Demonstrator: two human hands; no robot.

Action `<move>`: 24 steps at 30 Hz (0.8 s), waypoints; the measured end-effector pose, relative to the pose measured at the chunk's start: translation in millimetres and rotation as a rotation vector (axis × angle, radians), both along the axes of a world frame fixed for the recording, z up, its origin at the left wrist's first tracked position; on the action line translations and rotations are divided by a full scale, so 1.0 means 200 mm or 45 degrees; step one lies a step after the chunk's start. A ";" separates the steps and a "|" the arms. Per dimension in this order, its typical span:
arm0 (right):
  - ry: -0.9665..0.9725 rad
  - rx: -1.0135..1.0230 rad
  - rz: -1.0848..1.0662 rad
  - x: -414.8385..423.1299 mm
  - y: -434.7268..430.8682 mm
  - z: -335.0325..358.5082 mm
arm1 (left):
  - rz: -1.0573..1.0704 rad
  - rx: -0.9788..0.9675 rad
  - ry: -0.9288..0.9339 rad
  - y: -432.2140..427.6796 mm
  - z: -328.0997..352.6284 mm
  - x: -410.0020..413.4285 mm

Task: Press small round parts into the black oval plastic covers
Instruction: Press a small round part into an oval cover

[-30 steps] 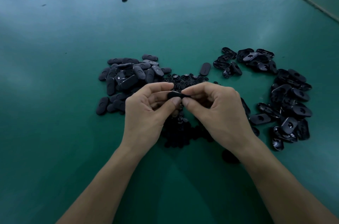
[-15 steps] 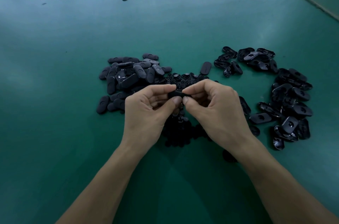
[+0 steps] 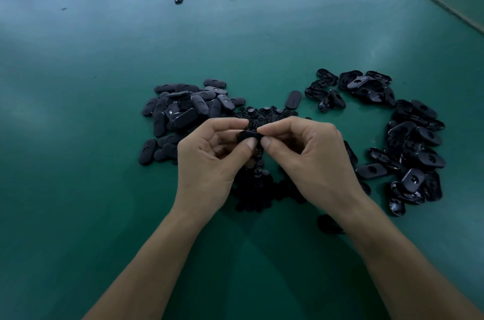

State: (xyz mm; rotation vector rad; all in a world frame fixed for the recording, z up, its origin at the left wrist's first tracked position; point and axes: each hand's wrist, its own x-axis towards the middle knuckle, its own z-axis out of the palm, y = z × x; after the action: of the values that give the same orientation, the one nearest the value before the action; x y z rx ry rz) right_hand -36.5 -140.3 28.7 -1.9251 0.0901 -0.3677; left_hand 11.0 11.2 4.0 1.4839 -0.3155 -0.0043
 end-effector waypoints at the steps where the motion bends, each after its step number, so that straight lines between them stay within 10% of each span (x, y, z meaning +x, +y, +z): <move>1: -0.013 -0.013 -0.013 0.00 0.00 0.00 | 0.005 -0.019 -0.003 0.00 0.00 0.00; 24: 0.612 -1.169 -0.667 0.31 -0.49 0.01 | 0.232 -0.137 0.167 0.01 -0.02 0.05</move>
State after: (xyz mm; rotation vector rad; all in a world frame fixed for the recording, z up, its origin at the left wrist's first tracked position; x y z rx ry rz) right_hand 24.8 -238.9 30.5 -2.8656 0.8832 -0.2999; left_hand 21.5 12.4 0.0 1.3936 -0.0728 0.0598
